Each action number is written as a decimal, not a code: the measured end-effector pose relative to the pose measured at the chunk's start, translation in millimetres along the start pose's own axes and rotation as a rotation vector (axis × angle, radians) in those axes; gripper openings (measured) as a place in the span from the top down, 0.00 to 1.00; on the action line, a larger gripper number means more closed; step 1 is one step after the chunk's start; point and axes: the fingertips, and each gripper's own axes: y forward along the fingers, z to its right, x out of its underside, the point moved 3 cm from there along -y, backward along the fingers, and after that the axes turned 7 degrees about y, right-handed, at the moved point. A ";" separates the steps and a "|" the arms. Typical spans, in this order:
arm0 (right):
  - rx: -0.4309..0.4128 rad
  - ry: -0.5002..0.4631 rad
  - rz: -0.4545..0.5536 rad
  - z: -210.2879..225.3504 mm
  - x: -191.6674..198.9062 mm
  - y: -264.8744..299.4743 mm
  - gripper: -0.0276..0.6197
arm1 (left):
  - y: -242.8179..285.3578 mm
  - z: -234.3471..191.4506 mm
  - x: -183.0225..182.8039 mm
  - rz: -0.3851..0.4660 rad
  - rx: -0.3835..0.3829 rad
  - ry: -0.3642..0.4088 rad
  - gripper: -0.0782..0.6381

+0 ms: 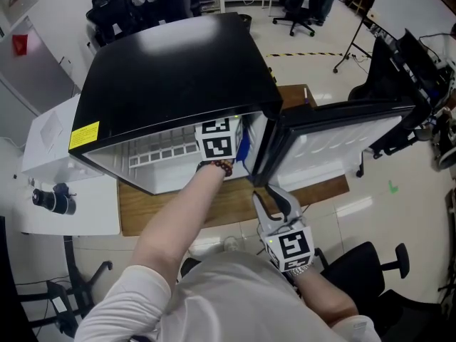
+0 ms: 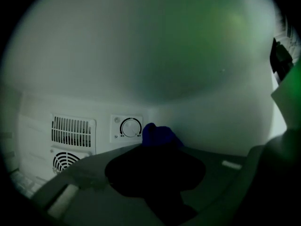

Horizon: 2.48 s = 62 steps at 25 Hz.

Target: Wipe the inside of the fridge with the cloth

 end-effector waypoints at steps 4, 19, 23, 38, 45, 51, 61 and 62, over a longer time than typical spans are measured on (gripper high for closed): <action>-0.013 -0.002 0.011 -1.9 -4.7 2.3 0.78 | -11.0 1.2 2.4 0.012 0.005 0.001 0.76; -0.070 0.050 -0.037 -41.2 -19.0 43.1 0.74 | -131.2 4.6 -4.7 0.003 0.177 0.017 0.76; -0.100 0.191 -0.078 -52.8 -14.9 55.0 0.65 | -168.4 -1.9 -13.7 0.004 0.232 0.009 0.76; -0.569 0.704 -0.259 -138.5 26.7 87.4 0.42 | -287.5 -65.7 -36.7 0.010 0.483 -0.054 0.76; -0.923 0.981 -0.299 -204.7 30.9 93.0 0.37 | -319.9 -72.2 -42.8 0.027 0.590 -0.108 0.76; -1.001 0.860 -0.179 -228.4 0.6 87.8 0.67 | -339.4 -80.3 -20.8 -0.044 0.577 0.047 0.76; -0.824 0.608 -0.039 -225.7 -52.5 69.8 0.81 | -349.6 -99.3 31.4 -0.168 0.452 0.287 0.75; -0.858 0.636 -0.041 -228.0 -56.5 67.4 0.74 | -349.9 -98.0 34.2 -0.169 0.453 0.298 0.75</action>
